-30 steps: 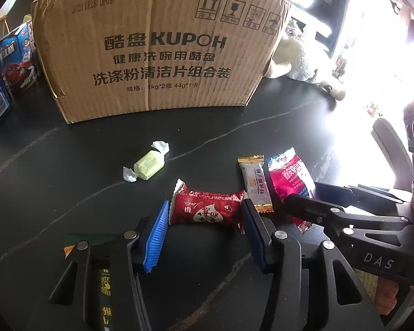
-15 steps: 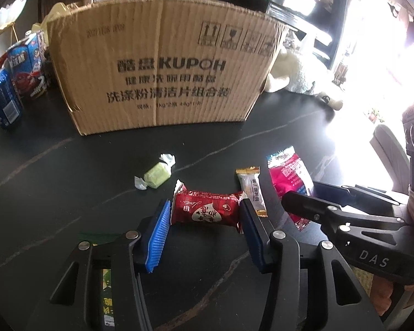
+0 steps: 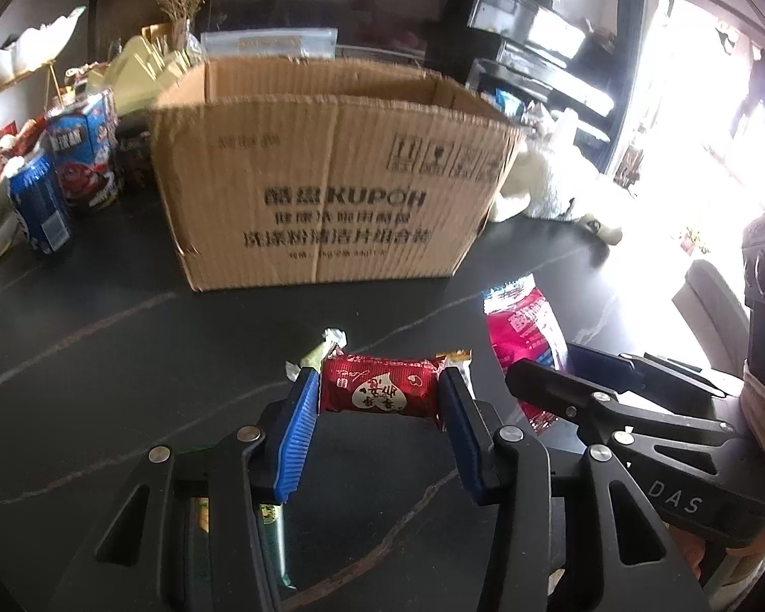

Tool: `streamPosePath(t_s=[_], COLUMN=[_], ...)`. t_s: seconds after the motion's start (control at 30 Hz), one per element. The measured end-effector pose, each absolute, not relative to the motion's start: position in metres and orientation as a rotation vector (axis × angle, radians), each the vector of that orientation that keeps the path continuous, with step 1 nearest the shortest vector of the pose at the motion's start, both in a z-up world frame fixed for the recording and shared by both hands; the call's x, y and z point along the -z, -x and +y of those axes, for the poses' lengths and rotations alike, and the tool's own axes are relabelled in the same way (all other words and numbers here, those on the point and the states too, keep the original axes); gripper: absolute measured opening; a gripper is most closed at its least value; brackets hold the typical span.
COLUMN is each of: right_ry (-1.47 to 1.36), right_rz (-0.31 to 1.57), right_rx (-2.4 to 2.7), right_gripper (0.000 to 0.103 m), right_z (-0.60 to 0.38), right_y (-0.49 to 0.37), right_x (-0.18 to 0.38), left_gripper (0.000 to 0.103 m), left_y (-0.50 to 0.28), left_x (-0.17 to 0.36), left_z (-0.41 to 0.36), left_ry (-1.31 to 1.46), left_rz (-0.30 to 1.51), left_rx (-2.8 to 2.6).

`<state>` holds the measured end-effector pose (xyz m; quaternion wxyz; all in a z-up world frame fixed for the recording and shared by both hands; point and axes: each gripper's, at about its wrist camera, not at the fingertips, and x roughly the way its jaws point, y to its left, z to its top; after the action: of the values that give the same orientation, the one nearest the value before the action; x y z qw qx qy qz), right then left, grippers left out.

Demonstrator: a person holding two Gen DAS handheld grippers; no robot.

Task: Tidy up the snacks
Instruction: 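Lift both held snacks and carry them over the KUPOH box, then open both tools above the box to release the bar and packet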

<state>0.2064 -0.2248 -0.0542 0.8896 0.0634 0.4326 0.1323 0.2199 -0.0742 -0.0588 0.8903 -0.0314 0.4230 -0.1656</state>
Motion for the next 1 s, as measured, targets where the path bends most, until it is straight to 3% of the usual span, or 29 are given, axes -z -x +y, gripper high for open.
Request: streamPosePath(t_s=[1.0], right_ry=[-0.066], right_rz=[0.669], right_rx=[-0.252], right_gripper=[0.039], right_z=[-0.195], right_y=[-0.261], right_x=[-0.083], left_gripper=[0.046], left_y=[-0.260], left_x=[-0.079], left_z=[-0.040], left_ry=[-0.035], left_rz=[0.624], left_rx=[0.283])
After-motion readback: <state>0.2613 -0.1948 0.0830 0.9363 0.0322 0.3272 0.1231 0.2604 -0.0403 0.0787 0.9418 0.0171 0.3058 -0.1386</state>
